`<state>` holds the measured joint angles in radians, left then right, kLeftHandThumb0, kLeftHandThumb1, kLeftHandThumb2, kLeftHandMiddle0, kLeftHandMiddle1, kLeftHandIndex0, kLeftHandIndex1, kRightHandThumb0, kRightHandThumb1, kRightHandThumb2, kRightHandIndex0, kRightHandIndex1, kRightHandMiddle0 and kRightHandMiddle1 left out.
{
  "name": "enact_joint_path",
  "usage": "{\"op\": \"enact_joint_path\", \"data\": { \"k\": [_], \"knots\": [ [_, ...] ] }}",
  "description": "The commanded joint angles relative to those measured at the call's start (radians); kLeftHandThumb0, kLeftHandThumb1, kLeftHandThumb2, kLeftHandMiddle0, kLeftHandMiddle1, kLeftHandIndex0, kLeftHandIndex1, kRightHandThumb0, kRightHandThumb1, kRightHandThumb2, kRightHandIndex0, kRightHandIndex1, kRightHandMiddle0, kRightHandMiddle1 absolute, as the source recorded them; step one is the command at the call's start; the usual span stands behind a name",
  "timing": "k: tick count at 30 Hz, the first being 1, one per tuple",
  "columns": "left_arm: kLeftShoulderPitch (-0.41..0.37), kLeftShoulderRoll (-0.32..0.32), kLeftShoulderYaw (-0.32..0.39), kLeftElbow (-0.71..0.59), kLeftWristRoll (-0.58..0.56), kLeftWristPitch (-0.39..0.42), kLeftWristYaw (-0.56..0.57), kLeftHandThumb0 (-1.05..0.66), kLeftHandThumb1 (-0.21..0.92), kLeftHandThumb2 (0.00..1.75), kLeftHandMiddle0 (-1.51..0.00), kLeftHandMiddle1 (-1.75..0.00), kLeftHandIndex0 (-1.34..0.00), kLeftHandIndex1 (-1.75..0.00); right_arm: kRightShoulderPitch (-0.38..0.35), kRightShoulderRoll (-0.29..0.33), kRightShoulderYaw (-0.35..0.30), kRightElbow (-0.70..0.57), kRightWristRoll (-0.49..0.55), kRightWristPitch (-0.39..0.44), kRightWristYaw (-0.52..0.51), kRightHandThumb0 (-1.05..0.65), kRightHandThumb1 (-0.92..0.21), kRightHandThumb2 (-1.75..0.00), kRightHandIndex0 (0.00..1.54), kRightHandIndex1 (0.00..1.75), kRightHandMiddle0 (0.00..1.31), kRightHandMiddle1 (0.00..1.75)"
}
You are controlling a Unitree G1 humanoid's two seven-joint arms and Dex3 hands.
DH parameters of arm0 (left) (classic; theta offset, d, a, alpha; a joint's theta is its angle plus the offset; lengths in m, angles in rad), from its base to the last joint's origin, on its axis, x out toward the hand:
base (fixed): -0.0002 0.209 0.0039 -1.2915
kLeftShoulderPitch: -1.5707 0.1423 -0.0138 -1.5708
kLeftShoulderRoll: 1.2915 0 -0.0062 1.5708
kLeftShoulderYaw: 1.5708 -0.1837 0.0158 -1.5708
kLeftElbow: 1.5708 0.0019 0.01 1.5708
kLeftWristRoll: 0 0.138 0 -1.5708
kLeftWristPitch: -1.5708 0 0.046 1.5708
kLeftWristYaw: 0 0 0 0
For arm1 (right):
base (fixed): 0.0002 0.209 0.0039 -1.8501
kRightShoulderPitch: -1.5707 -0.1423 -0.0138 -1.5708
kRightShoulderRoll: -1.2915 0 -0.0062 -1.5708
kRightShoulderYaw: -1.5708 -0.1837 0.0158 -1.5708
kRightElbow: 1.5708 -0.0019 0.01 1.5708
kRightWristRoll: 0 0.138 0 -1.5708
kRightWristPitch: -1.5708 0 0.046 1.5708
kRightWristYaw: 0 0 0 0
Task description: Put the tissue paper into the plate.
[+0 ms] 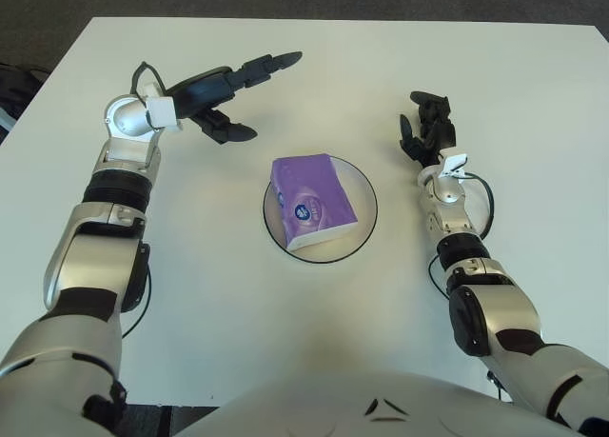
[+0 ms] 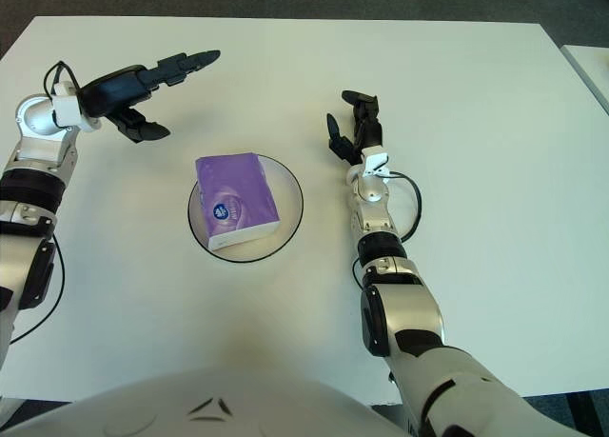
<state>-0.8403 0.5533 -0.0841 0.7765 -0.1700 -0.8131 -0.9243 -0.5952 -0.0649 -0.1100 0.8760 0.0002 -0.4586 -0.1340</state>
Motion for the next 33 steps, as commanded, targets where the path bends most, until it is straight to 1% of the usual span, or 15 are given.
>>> {"op": "enact_joint_path", "data": {
  "k": [1,2,4,6,9,15,19,22,24,30,31,33],
  "knots": [
    [-0.048,0.019,0.028,0.083,0.058,-0.029,0.063,-0.92,0.92,0.77,-0.09,-0.03,0.00,0.00,0.127,0.028,0.004,0.113,0.002,0.110,0.012,-0.59,-0.82,-0.55,0.37,0.21,0.03,1.10],
    [-0.048,0.031,0.029,0.100,0.110,-0.026,0.126,-0.91,0.92,0.78,-0.10,-0.03,0.00,0.00,0.126,0.027,0.004,0.113,0.002,0.110,0.013,-0.59,-0.82,-0.55,0.37,0.21,0.03,1.10],
    [-0.043,0.044,0.029,0.115,0.177,-0.018,0.215,-0.85,0.92,0.84,-0.12,-0.04,0.00,0.00,0.126,0.027,0.003,0.114,0.002,0.110,0.013,-0.59,-0.82,-0.55,0.37,0.21,0.03,1.10],
    [-0.042,0.044,0.029,0.124,0.209,-0.013,0.260,-0.82,0.92,0.86,-0.13,-0.04,0.00,0.00,0.125,0.026,0.003,0.115,0.003,0.110,0.014,-0.59,-0.82,-0.55,0.37,0.21,0.03,1.10],
    [-0.031,0.036,0.036,0.112,0.250,0.020,0.351,-0.77,0.92,0.89,-0.14,-0.04,0.00,0.00,0.125,0.026,0.002,0.116,0.003,0.109,0.015,-0.59,-0.82,-0.55,0.37,0.21,0.03,1.10],
    [0.015,-0.006,0.052,0.089,0.289,0.087,0.498,-0.68,0.92,0.96,-0.13,-0.02,0.00,0.00,0.125,0.026,0.001,0.117,0.003,0.109,0.015,-0.59,-0.82,-0.55,0.37,0.21,0.03,1.10],
    [0.046,-0.034,0.054,0.081,0.317,0.145,0.601,-0.65,0.92,1.00,-0.12,-0.01,0.00,0.00,0.128,0.026,0.002,0.114,0.002,0.108,0.016,-0.59,-0.82,-0.55,0.37,0.21,0.03,1.10],
    [0.061,-0.057,0.057,0.065,0.350,0.230,0.701,-0.66,0.92,1.03,-0.10,0.00,0.00,0.00,0.130,0.026,0.002,0.112,0.002,0.107,0.016,-0.59,-0.82,-0.55,0.37,0.21,0.03,1.10],
    [0.070,-0.069,0.059,0.049,0.363,0.270,0.743,-0.66,0.92,1.03,-0.09,0.00,0.00,0.00,0.133,0.026,0.002,0.108,0.002,0.107,0.016,-0.59,-0.82,-0.55,0.37,0.21,0.03,1.10],
    [0.112,-0.123,0.064,0.013,0.375,0.334,0.844,-0.70,0.92,0.98,-0.09,0.00,-0.05,-0.03,0.139,0.027,0.004,0.101,0.002,0.106,0.015,-0.59,-0.82,-0.55,0.37,0.21,0.03,1.10],
    [0.120,-0.129,0.064,0.007,0.374,0.339,0.852,-0.71,0.92,0.95,-0.09,0.00,-0.03,-0.11,0.140,0.028,0.004,0.099,0.001,0.106,0.015,-0.59,-0.82,-0.55,0.37,0.21,0.03,1.10],
    [0.136,-0.139,0.065,-0.002,0.373,0.347,0.869,-0.72,0.92,0.91,-0.09,-0.01,-0.01,-0.21,0.142,0.029,0.005,0.097,0.001,0.105,0.014,-0.59,-0.82,-0.55,0.37,0.21,0.03,1.10]
  ]
}}
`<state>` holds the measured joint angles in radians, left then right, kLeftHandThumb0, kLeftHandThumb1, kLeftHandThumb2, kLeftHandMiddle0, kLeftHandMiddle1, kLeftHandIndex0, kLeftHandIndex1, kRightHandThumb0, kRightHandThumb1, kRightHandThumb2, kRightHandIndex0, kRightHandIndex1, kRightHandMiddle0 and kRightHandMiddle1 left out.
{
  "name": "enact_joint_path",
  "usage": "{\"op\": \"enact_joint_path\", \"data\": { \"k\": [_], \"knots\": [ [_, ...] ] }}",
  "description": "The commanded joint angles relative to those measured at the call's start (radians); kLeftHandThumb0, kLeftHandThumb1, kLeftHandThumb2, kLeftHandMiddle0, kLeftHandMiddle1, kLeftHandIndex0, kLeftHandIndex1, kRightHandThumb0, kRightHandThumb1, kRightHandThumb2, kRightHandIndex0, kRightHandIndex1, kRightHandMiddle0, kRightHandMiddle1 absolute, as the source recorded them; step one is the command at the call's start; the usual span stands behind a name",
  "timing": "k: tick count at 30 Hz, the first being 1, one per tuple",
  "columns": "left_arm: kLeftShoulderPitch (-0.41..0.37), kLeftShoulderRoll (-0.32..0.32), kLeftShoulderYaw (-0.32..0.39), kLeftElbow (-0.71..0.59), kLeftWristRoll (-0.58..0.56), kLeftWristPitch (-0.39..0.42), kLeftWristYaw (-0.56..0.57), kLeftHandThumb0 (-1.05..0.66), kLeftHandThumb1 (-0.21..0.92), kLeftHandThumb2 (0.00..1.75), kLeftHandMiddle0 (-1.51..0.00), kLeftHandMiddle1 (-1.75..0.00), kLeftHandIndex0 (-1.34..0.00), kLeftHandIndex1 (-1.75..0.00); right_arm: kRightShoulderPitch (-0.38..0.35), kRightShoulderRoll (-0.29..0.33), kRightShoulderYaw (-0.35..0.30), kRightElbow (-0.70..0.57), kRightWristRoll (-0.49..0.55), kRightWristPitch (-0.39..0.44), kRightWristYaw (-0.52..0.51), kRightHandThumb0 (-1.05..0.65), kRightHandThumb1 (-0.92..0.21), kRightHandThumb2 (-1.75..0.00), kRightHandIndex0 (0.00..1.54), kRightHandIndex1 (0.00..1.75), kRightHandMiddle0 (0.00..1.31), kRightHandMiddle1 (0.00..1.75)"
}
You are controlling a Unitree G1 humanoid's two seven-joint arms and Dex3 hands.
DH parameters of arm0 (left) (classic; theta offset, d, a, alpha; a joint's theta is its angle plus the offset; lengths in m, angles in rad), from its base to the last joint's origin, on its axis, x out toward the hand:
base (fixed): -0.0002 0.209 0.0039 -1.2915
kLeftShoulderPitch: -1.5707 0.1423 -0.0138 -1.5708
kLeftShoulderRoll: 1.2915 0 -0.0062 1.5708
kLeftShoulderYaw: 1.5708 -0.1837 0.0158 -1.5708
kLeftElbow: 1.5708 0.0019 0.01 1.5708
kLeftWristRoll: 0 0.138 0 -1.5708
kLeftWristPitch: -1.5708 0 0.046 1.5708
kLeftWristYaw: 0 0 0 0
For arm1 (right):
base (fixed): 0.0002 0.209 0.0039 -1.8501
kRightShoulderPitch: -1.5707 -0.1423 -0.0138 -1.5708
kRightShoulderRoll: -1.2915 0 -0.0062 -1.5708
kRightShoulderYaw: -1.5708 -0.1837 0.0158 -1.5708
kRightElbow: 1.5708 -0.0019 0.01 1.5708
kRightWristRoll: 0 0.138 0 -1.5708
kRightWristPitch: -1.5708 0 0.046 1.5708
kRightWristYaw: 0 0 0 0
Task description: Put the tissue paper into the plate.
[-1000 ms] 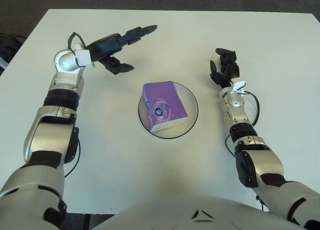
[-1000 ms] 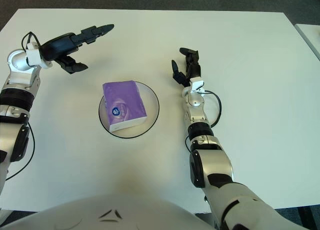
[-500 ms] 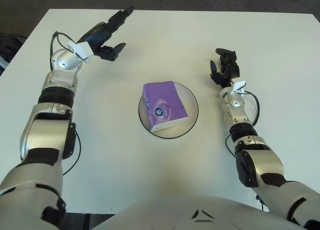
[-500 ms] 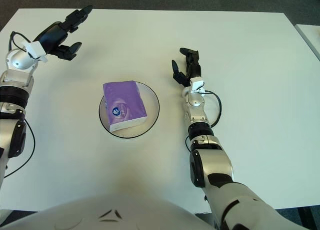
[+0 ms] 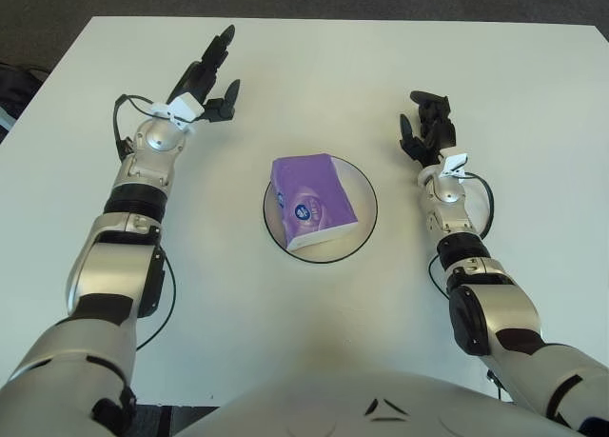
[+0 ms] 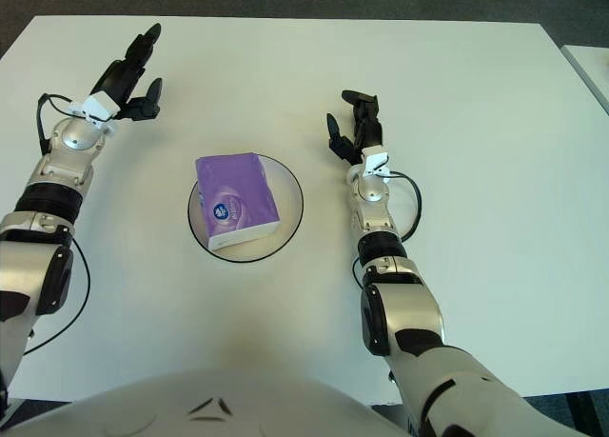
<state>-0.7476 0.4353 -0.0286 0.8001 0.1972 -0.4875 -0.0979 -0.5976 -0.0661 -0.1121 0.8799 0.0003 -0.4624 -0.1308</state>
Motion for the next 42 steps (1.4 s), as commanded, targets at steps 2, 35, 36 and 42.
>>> {"op": "enact_joint_path", "data": {
  "k": [2,35,36,42],
  "knots": [
    [0.056,-0.026,0.010,-0.036,0.005,0.027,0.053,-0.73,0.92,0.89,-0.10,-0.01,-0.01,-0.26,0.146,0.031,0.008,0.090,0.000,0.109,0.010,-0.59,-0.82,-0.55,0.37,0.21,0.03,1.10],
    [0.341,-0.149,0.028,-0.091,-0.020,-0.035,0.159,-0.73,0.92,0.76,-0.13,-0.01,0.00,-0.44,0.179,0.039,0.017,0.038,-0.003,0.120,0.006,-0.59,-0.82,-0.55,0.37,0.21,0.03,1.10],
    [0.350,-0.152,0.029,-0.077,-0.018,-0.043,0.168,-0.73,0.92,0.76,-0.13,-0.01,0.00,-0.44,0.179,0.038,0.016,0.037,-0.003,0.121,0.006,-0.59,-0.82,-0.55,0.37,0.21,0.03,1.10],
    [0.369,-0.162,0.032,-0.038,-0.010,-0.074,0.198,-0.71,0.92,0.74,-0.14,-0.01,0.00,-0.47,0.180,0.037,0.017,0.035,-0.002,0.122,0.007,-0.59,-0.82,-0.55,0.37,0.21,0.03,1.10]
  ]
}}
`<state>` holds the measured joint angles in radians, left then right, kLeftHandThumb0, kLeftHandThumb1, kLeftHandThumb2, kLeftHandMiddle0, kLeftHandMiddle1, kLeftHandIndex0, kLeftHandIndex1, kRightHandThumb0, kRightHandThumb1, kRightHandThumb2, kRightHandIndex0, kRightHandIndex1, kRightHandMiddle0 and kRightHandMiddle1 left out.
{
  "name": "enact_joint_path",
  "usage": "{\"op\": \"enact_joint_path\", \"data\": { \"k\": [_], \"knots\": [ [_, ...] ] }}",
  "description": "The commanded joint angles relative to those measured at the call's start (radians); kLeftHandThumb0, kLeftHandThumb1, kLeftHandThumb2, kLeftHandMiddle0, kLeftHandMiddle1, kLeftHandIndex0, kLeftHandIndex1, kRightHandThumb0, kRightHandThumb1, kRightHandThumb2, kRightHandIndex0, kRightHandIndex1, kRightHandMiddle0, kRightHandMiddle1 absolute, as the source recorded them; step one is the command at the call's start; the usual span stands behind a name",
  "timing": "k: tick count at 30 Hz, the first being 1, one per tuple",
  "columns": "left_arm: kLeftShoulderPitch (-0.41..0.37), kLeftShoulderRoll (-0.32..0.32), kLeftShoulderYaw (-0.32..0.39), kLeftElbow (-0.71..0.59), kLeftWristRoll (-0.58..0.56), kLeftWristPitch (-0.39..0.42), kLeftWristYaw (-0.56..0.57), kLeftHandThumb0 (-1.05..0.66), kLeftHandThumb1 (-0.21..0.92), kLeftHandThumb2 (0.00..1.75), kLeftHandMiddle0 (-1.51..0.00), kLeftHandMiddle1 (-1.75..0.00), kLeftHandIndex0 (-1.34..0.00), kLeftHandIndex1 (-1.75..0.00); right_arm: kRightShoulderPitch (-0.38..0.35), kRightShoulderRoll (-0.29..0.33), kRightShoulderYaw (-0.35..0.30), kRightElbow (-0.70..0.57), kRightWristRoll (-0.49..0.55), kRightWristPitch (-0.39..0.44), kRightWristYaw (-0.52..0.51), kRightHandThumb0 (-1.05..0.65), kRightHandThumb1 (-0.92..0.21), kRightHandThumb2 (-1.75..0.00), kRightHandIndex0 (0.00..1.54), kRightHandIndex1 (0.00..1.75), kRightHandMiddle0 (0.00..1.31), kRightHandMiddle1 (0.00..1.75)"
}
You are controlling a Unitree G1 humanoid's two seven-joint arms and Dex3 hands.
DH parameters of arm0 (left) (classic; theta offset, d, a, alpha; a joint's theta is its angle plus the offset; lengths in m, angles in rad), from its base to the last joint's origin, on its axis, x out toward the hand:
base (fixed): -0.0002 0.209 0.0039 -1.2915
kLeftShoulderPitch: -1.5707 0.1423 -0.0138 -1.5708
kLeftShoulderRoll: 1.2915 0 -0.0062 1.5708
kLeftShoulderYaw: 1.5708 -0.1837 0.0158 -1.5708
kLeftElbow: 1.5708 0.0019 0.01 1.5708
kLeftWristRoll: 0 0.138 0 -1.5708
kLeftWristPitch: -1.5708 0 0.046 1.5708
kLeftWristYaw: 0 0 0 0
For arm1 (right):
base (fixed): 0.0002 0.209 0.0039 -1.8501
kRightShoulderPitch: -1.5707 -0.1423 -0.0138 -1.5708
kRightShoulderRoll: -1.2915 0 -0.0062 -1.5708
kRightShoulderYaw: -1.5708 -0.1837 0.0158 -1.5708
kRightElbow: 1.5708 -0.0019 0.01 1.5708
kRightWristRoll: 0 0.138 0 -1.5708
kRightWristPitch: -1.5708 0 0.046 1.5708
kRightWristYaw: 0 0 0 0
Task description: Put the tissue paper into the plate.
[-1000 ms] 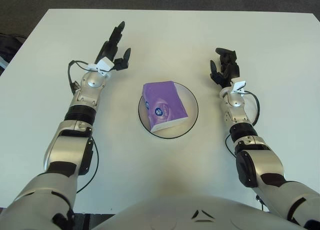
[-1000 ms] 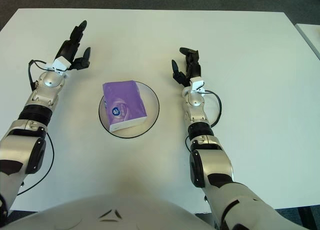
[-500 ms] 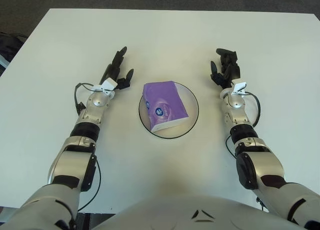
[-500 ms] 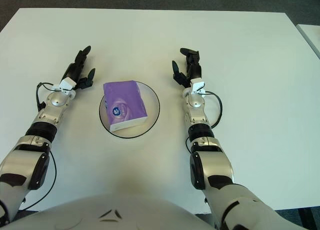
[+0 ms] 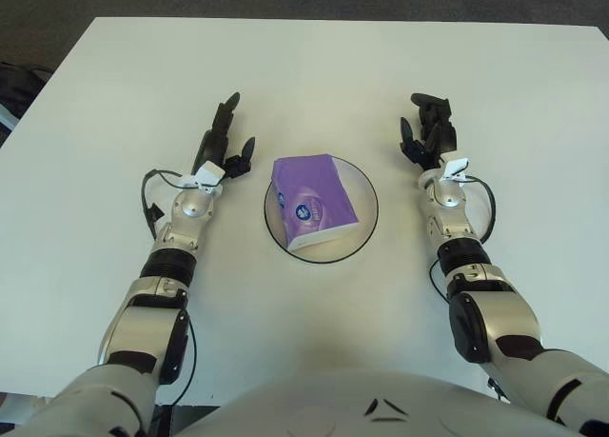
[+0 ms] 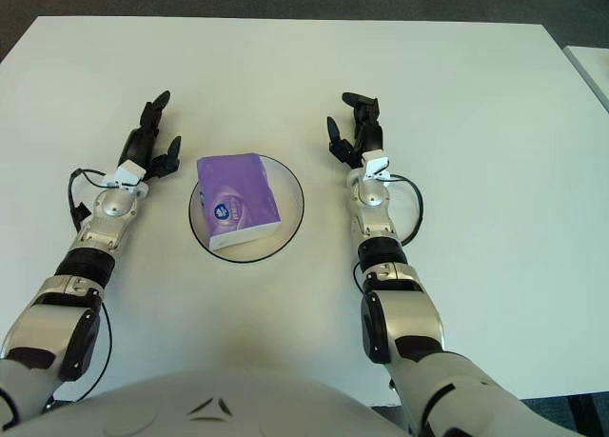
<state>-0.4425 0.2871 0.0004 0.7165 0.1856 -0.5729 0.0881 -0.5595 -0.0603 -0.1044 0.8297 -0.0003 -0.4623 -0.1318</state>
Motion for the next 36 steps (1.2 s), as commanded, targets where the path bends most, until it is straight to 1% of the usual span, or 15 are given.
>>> {"op": "enact_joint_path", "data": {
  "k": [1,15,28,36],
  "knots": [
    [0.065,-0.015,0.003,0.048,0.001,0.009,0.014,-0.71,0.92,0.74,-0.14,-0.02,0.00,-0.47,0.142,0.031,0.009,0.085,-0.001,0.122,0.008,-0.59,-0.82,-0.55,0.37,0.21,0.03,1.10],
    [0.095,-0.056,0.019,0.053,-0.040,-0.001,0.009,-0.69,0.92,0.70,-0.18,-0.02,0.00,-0.52,0.141,0.023,0.005,0.085,0.003,0.124,0.015,-0.59,-0.82,-0.55,0.37,0.21,0.03,1.10],
    [0.126,-0.088,0.030,0.021,-0.087,0.020,-0.023,-0.67,0.92,0.66,-0.20,-0.02,0.00,-0.47,0.142,0.020,0.003,0.083,0.004,0.125,0.020,-0.59,-0.82,-0.55,0.37,0.21,0.03,1.10],
    [0.122,-0.097,0.032,0.050,-0.099,0.013,-0.028,-0.68,0.92,0.66,-0.21,-0.02,0.00,-0.48,0.141,0.018,0.001,0.082,0.005,0.126,0.022,-0.59,-0.82,-0.55,0.37,0.21,0.03,1.10]
  ]
}}
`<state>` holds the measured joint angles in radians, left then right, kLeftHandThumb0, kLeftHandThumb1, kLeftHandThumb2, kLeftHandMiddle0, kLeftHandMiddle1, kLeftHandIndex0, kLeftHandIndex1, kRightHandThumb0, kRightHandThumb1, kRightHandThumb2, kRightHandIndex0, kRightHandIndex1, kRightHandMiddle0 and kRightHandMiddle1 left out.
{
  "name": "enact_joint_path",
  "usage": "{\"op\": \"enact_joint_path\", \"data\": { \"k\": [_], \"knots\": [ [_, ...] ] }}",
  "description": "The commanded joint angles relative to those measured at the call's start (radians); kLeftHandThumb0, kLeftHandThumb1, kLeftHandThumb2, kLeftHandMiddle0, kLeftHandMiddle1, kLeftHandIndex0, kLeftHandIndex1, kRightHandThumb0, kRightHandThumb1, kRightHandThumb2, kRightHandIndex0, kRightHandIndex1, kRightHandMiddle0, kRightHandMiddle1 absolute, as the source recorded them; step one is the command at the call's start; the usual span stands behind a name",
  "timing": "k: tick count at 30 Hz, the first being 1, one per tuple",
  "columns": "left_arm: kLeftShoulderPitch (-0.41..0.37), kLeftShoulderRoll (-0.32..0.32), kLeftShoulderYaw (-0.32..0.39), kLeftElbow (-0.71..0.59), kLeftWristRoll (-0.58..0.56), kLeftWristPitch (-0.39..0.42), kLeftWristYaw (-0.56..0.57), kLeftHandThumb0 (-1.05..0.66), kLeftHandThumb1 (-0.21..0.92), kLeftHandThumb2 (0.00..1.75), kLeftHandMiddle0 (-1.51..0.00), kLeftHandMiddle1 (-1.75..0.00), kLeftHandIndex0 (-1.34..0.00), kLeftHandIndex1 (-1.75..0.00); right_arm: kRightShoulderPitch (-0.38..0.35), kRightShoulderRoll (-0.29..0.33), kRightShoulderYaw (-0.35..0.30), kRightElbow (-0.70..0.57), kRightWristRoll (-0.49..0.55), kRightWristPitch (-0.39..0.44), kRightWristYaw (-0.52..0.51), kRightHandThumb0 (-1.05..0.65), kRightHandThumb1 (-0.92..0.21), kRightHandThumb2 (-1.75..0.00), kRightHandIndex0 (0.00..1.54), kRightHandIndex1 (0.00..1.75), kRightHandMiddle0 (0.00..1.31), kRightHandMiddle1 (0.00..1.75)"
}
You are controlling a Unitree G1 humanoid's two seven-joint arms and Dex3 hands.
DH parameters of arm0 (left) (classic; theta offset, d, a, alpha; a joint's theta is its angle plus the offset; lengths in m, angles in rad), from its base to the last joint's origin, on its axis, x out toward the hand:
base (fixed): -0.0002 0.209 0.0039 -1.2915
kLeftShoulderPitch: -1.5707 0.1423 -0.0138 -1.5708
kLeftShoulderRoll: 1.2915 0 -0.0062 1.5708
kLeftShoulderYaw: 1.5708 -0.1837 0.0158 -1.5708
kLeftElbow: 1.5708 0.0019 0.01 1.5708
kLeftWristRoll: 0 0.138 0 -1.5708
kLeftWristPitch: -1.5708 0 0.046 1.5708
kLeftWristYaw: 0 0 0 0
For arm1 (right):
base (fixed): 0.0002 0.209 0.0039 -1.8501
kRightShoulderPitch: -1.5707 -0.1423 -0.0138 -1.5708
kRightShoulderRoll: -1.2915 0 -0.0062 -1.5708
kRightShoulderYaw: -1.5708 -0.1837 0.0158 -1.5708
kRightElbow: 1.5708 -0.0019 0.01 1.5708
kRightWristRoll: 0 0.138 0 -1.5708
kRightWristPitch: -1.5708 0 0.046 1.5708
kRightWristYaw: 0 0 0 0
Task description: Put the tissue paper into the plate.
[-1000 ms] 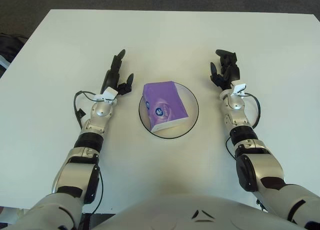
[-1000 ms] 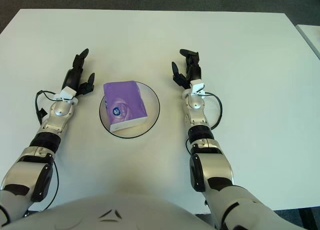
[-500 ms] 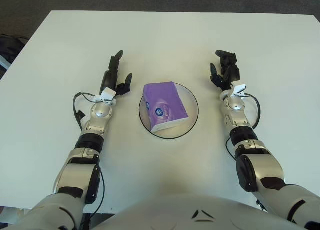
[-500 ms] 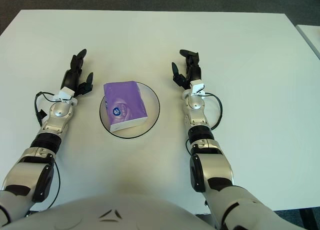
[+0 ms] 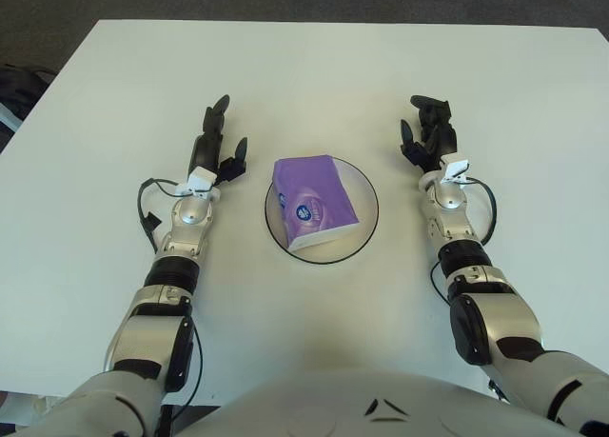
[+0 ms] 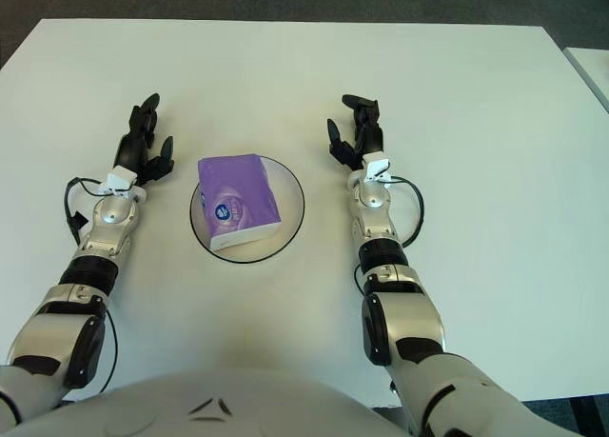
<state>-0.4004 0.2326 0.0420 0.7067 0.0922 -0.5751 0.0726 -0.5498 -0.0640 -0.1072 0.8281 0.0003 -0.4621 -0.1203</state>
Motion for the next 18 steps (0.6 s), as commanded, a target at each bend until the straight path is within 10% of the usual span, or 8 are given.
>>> {"op": "enact_joint_path", "data": {
  "k": [1,18],
  "knots": [
    [0.080,-0.043,-0.010,0.061,-0.006,0.014,-0.013,-0.68,0.92,0.66,-0.21,-0.02,0.00,-0.48,0.131,0.022,0.003,0.084,0.004,0.126,0.011,-0.59,-0.82,-0.55,0.37,0.21,0.03,1.10],
    [0.088,-0.052,-0.003,0.065,-0.042,-0.004,-0.040,-0.64,0.92,0.74,-0.32,-0.06,0.00,-0.72,0.129,0.017,-0.001,0.084,0.006,0.128,0.017,-0.59,-0.82,-0.55,0.37,0.21,0.03,1.10]
  ]
}}
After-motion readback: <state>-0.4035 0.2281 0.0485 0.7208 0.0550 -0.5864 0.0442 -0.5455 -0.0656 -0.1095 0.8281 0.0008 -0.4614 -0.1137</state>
